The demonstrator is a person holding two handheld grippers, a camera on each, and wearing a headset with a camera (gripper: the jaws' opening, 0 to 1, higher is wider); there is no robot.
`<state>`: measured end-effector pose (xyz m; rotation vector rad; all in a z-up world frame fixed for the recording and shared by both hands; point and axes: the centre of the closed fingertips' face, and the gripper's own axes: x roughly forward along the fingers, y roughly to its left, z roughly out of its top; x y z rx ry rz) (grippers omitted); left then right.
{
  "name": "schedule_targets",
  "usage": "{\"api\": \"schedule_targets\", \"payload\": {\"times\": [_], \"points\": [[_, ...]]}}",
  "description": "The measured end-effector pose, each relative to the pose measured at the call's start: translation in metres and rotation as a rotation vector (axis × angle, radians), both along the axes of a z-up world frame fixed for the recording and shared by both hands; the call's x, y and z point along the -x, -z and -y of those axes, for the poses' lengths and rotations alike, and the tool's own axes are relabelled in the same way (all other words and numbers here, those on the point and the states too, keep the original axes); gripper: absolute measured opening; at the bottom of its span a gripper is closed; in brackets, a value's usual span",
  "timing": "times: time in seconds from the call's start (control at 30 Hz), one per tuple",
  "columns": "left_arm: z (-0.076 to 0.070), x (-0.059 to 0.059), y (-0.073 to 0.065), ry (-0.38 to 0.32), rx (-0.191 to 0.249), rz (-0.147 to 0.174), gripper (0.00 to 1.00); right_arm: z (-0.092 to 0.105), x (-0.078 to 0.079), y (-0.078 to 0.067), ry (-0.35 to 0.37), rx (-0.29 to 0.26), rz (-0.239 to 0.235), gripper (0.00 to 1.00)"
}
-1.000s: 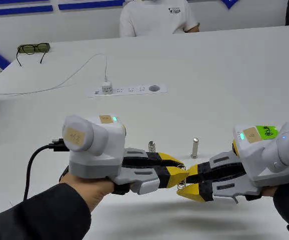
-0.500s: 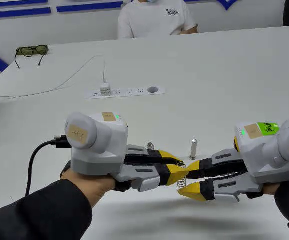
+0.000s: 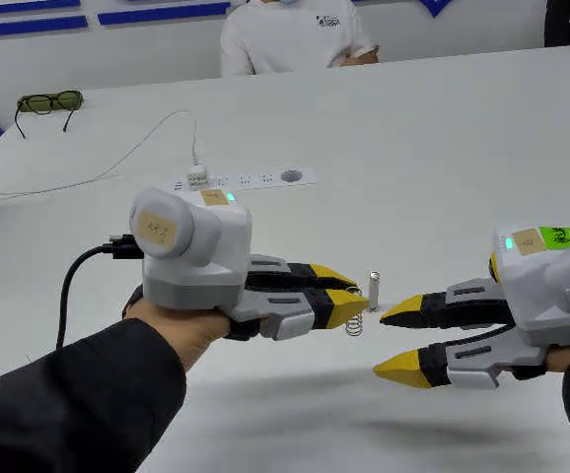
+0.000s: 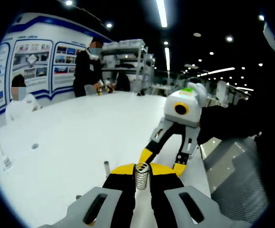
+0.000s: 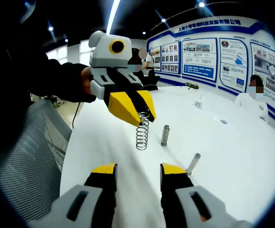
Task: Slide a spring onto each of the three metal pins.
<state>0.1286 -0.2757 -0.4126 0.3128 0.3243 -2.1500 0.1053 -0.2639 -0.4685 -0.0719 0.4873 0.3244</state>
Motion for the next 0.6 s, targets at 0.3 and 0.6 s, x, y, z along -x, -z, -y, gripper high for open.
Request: {"api": "schedule_targets", "payload": {"times": [0.3,0.6], "points": [[0.027,-0.010,-0.010,-0.037,0.023,-0.005,0.10,0.020,0.014,-0.001,0.094,0.002,0.007,0.40],[0.053,-0.014,-0.011,-0.066,0.027,0.002,0.10,0.029,0.020,-0.002,0.143,-0.006,0.025,0.41]]}}
